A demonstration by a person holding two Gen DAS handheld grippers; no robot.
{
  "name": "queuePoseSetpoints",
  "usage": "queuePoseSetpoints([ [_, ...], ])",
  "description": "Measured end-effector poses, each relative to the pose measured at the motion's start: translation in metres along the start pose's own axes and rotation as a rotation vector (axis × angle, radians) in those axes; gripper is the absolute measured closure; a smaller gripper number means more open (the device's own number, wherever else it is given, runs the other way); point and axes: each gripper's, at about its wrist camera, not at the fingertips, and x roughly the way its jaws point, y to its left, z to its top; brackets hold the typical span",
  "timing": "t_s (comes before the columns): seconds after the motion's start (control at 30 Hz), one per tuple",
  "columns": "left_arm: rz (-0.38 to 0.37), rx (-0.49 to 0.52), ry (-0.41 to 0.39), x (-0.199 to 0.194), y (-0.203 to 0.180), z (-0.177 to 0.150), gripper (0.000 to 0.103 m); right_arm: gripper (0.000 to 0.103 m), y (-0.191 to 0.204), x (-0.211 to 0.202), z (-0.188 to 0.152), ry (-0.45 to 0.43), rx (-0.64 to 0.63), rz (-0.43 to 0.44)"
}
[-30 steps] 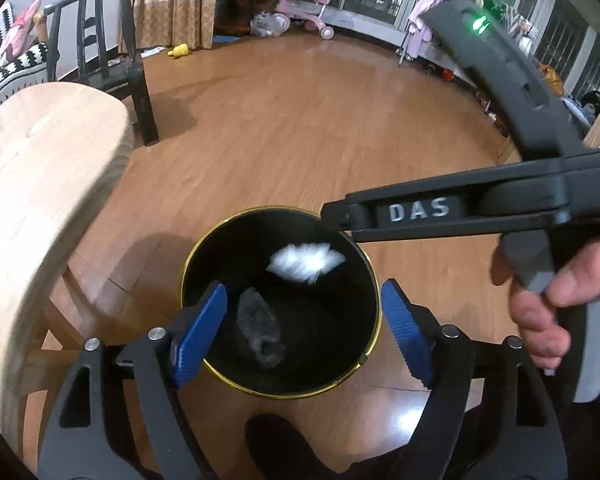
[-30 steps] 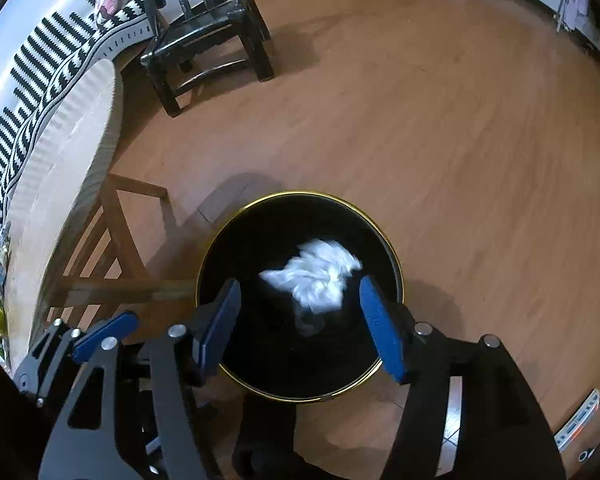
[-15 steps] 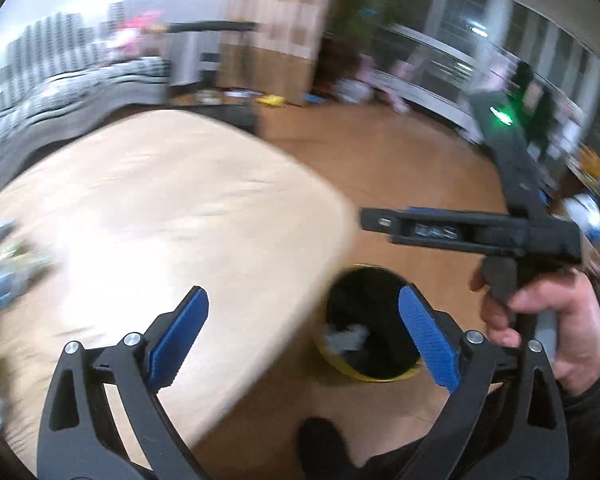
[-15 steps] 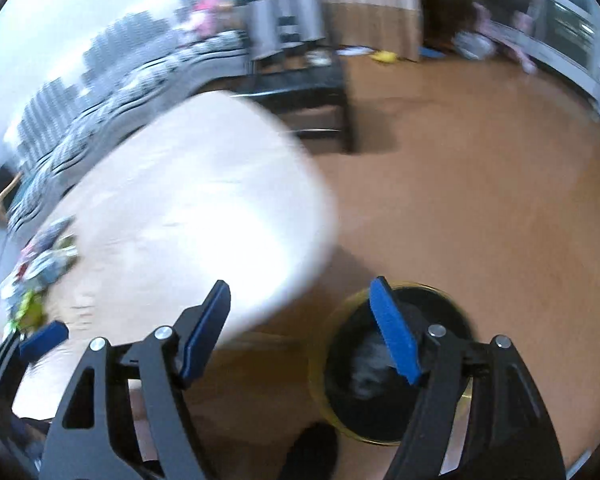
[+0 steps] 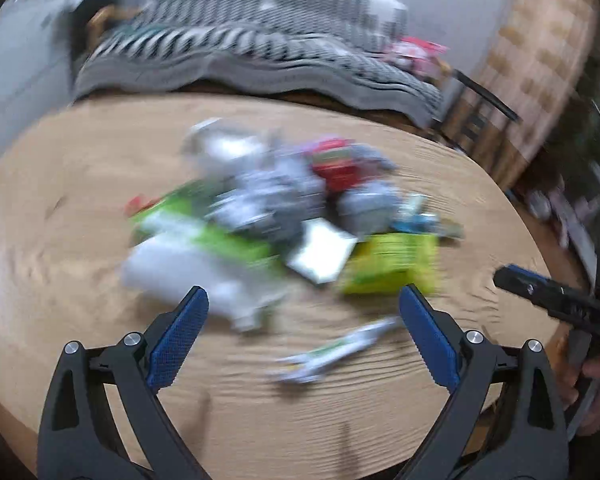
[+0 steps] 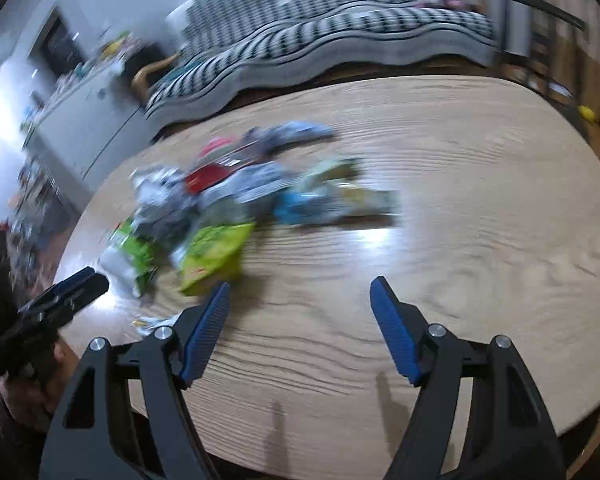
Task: Collect trash
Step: 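Move both tools back over the trash on the table, then grasp the yellow-green chip bag with the right tool while the left grasps the white-green carton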
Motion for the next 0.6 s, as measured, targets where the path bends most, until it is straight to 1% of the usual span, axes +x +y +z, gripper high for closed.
queuePoseSetpoints([
  [0.03,-0.005,-0.044,0.013,0.003,0.012,0.001,0.010,0.033,0.013,0.009,0.001,0.012,-0.017,0.013],
  [0.13,-0.012,-0.142,0.041,0.010,0.043,0.001,0.010,0.033,0.031,0.029,0.005,0.039,-0.027,0.056],
  [0.27,-0.026,-0.264,0.090,0.027,0.067,0.001,0.010,0.033,0.037,0.045,0.012,0.068,0.005,0.116],
  [0.33,-0.020,-0.299,0.101,0.036,0.072,0.003,0.010,0.033,0.040,0.053,0.014,0.080,0.026,0.138],
  [0.37,-0.017,-0.305,0.105,0.042,0.074,0.006,0.010,0.033,0.043,0.057,0.016,0.086,0.030,0.144],
  [0.53,0.040,-0.287,0.074,0.054,0.069,0.014,0.010,0.033,0.047,0.074,0.022,0.117,0.064,0.178],
  [0.57,0.043,-0.290,0.075,0.054,0.070,0.015,0.012,0.033,0.048,0.077,0.023,0.121,0.069,0.178],
  [0.6,0.048,-0.297,0.069,0.053,0.071,0.014,0.022,0.033,0.049,0.080,0.024,0.124,0.074,0.175],
])
